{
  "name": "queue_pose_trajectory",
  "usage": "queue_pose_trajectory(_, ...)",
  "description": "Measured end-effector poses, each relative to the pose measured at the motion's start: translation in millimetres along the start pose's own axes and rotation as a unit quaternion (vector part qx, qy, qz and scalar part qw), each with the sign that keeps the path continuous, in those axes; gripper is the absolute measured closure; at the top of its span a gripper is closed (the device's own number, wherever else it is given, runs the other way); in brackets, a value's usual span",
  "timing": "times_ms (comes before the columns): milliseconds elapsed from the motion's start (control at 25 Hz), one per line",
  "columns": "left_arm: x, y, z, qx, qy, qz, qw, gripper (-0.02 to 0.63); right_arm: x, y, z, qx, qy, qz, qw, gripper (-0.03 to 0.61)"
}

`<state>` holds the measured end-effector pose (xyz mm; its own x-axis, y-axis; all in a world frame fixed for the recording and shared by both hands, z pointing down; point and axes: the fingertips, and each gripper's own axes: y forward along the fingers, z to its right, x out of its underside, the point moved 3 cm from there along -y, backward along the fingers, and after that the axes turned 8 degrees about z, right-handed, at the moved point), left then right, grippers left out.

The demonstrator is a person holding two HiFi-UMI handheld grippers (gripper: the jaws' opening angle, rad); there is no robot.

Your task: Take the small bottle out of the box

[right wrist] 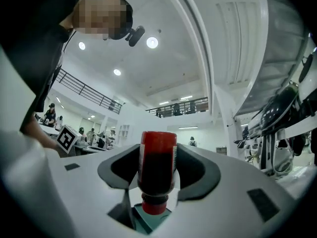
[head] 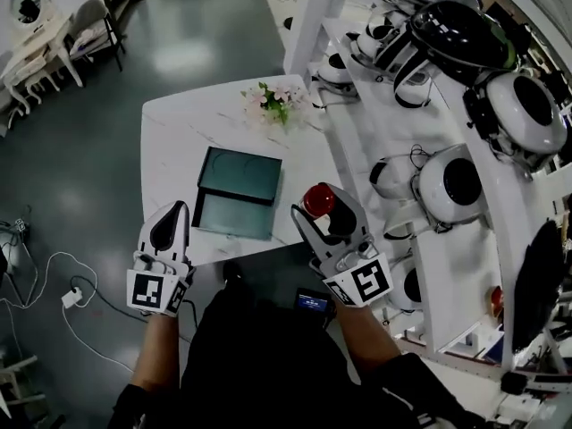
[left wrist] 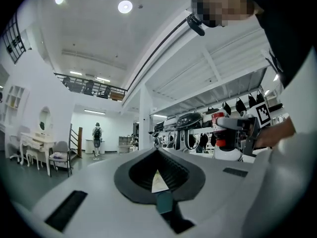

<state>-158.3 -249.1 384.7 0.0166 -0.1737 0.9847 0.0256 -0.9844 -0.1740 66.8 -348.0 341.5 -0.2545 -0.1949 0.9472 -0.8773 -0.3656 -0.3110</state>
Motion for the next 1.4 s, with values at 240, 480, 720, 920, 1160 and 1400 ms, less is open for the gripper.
queue_pose_trajectory(240, -16, -50, 50, 0.001, 0.003, 0.008, 1.0, 0.601, -9, -83, -5, 0.026, -0.004, -0.009, 1.0, 0.339)
queue_pose_trajectory(480, -16, -89, 79, -0.008, -0.017, -0.008, 0.9998, 0.601, 1, -136, -18, 0.052, -0.009, -0.033, 0.998, 0.339)
queue_pose_trajectory(720, -22, -111, 102, 0.018, -0.018, -0.01, 0.9996, 0.601, 6, -169, -45, 0.072, 0.015, -0.051, 0.996, 0.339)
queue_pose_trajectory(920, -25, -138, 112, 0.047, -0.024, -0.009, 0.9985, 0.601, 1, -180, -85, 0.078, 0.024, -0.059, 0.995, 0.339)
queue_pose_trajectory(1160, -38, -201, 101, 0.068, -0.031, -0.001, 0.9972, 0.601, -11, -186, -149, 0.092, 0.017, -0.062, 0.994, 0.339)
queue_pose_trajectory(1400, -42, -286, 71, 0.072, -0.038, -0.007, 0.9967, 0.601, -14, -202, -236, 0.108, 0.027, -0.074, 0.991, 0.339)
